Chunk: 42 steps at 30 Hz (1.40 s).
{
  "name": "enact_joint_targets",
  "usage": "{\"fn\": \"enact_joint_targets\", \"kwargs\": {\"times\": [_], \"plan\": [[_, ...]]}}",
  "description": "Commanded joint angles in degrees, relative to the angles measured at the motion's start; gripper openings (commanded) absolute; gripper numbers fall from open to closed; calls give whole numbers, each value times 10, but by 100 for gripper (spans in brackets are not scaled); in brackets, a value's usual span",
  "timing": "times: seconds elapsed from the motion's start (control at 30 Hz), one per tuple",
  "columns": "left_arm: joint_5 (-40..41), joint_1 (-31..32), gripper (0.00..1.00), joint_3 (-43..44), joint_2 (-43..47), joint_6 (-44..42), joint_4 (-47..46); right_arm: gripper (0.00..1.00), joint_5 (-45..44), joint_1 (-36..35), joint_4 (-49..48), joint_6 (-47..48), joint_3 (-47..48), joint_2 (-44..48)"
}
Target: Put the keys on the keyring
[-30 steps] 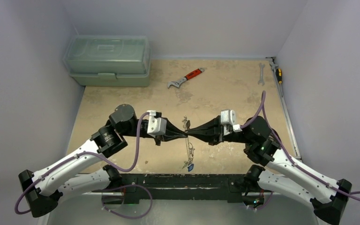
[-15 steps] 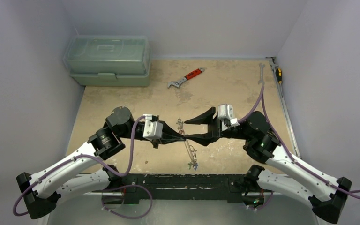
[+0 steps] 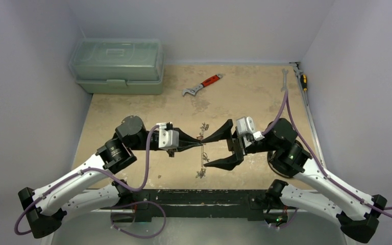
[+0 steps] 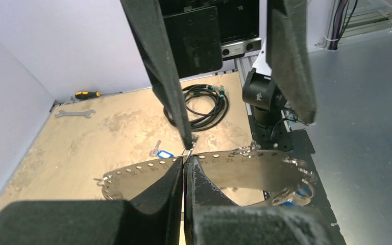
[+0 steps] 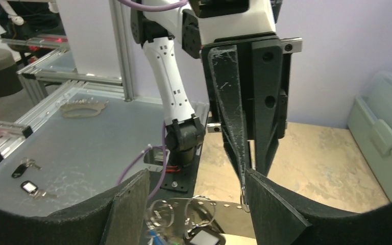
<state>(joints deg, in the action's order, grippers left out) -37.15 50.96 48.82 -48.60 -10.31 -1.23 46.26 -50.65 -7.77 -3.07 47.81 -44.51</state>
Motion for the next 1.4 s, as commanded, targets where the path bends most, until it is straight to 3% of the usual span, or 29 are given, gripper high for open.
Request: {"fn": "enact_joint_targets", "kwargs": {"times": [0.0,0.4,0.5,0.9,1.37], "plan": [[46,-4,0,0,6,-25,-32,71,74,-4,36,-1,38,7],[15,-4,0,-26,37,-37,-69,73,-173,-4,-13,3,14,72],[9,-4,0,-39,50,-32,-86,68,-227,-4,-15,16,-2,89],[-9,-4,0,-47,57,2,-132,43,-182,-4,-15,26,-24,52],[-10,-4,0,-53,53,16,-154,32,-144,-4,-35,18,-18,18]]}}
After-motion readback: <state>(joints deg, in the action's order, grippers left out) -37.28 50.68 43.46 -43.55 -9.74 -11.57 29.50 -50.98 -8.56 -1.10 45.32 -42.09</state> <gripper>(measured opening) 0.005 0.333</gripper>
